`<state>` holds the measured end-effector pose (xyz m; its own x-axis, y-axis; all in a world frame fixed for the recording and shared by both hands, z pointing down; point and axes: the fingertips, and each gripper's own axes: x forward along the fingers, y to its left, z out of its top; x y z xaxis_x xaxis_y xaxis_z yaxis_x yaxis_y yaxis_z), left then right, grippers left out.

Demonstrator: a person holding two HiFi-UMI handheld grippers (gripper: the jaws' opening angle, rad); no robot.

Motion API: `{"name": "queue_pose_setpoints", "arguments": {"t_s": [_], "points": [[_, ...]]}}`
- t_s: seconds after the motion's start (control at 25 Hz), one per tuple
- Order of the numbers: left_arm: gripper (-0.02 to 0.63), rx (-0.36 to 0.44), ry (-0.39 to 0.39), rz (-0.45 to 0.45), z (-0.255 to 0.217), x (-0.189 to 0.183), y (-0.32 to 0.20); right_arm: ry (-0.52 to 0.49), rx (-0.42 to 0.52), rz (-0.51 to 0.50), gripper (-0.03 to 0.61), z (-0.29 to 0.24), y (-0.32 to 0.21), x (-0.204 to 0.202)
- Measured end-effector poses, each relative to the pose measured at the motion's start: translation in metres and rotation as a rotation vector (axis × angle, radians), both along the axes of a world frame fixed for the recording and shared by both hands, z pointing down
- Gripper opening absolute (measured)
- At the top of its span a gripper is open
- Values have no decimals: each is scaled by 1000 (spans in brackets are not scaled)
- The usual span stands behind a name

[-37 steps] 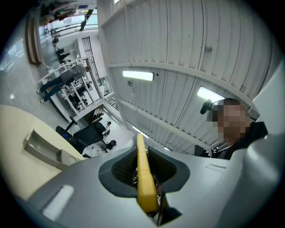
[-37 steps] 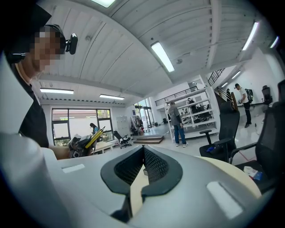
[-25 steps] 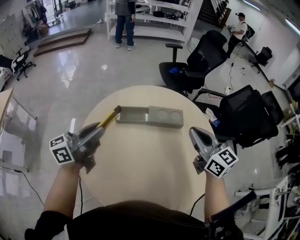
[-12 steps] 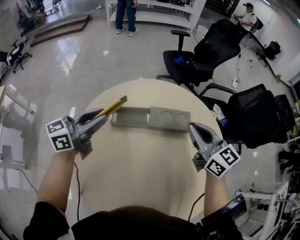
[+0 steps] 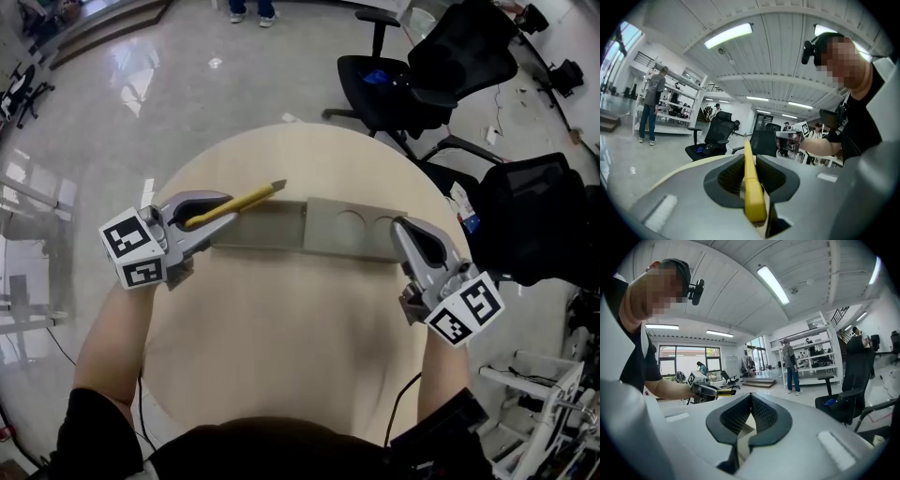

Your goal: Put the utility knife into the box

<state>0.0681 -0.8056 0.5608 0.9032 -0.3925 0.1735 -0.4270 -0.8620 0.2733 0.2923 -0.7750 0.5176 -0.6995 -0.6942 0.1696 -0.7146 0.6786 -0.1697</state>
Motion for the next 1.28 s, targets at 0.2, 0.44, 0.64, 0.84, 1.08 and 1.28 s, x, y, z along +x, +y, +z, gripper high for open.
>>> {"name": "queue_pose_setpoints", "arguments": {"t_s": [0.2,0.44,0.64,0.84,1.08,1.28], "points": [[72,87,-150,53,47,12,-23,15,-16,-26,15,35,-29,1],[72,243,-323,208,96,30,-19,17,7,-59,15,59,-53,-7],[72,426,-505,336,134,41,-13,62,17,-80,15,83,-64,-10],[72,472,-585,412,161,42,-9,118,36,-89,15,99,-71,-17],[72,487,-645,454,179,40,-12,127,44,-115,15,105,-73,-31],[74,480,-708,482,192,42,-17,102,55,-123,15,106,-77,-31]]}}
